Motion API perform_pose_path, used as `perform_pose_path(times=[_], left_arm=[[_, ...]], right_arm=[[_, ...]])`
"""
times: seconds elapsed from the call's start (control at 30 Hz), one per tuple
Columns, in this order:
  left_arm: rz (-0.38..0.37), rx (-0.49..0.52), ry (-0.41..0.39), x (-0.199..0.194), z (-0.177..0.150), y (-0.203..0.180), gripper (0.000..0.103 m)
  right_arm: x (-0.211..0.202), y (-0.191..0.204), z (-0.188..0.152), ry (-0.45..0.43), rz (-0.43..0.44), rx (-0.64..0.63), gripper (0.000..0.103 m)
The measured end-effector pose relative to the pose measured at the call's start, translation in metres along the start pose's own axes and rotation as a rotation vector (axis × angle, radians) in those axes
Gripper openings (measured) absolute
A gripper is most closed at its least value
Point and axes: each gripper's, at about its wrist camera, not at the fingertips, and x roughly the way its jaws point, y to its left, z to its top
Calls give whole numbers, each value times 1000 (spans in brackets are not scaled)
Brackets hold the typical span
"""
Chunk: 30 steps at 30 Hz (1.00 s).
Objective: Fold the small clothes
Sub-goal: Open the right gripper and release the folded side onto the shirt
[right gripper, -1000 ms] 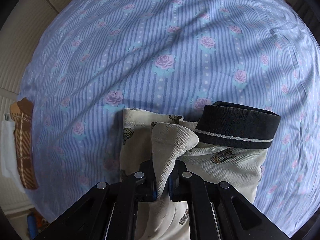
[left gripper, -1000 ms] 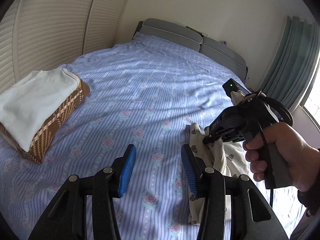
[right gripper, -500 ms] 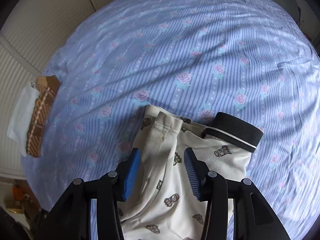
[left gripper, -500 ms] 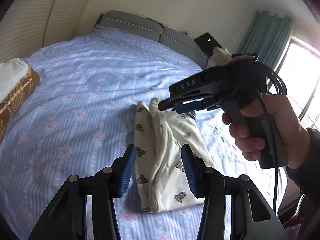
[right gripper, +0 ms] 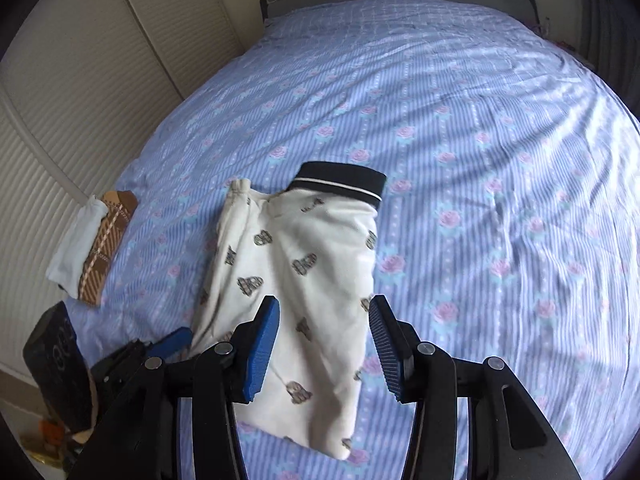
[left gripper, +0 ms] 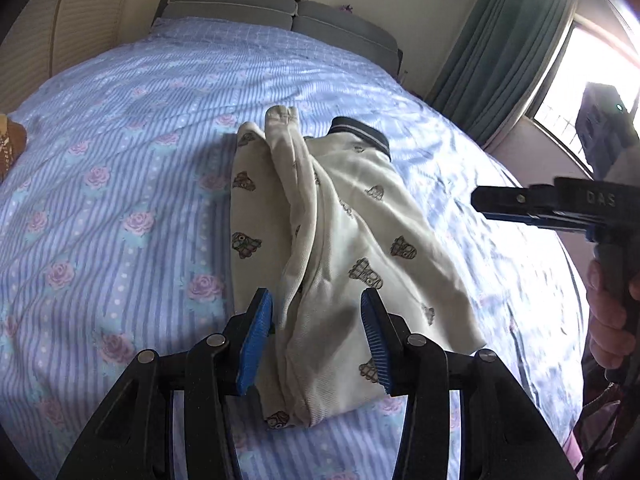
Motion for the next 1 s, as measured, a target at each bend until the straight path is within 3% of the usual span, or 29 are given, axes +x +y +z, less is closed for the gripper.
perform_pose_path(times=[0.13, 0.23, 0.5, 0.6, 0.7, 0.73, 0.83, 1.0], left_arm=[[-2, 16, 36, 7, -4, -3, 36], [20, 41, 42, 9, -6, -6, 13], [150, -2, -14, -25, -5, 0, 11], [158, -28, 15, -27, -9, 10, 11], [147, -28, 60, -11, -15, 14, 12], [152, -33, 64, -10, -15, 14, 20], [138, -42, 32, -21, -7, 15, 53], [162, 6, -50, -28, 43, 20, 54]], right_arm=[[5, -15, -31, 0, 2, 43, 48], [7, -23, -48, -5, -5, 65, 48], [-6, -14, -76, -91, -92, -8, 48], [-6, -9, -82, -92, -90, -33, 48], [0, -6, -87, -84, -91, -44, 48], [1, -6, -89, -79, -90, -42, 48], [0, -8, -93, -80, -83, -37, 48], [-1, -15, -98, -93, -81, -19, 48]])
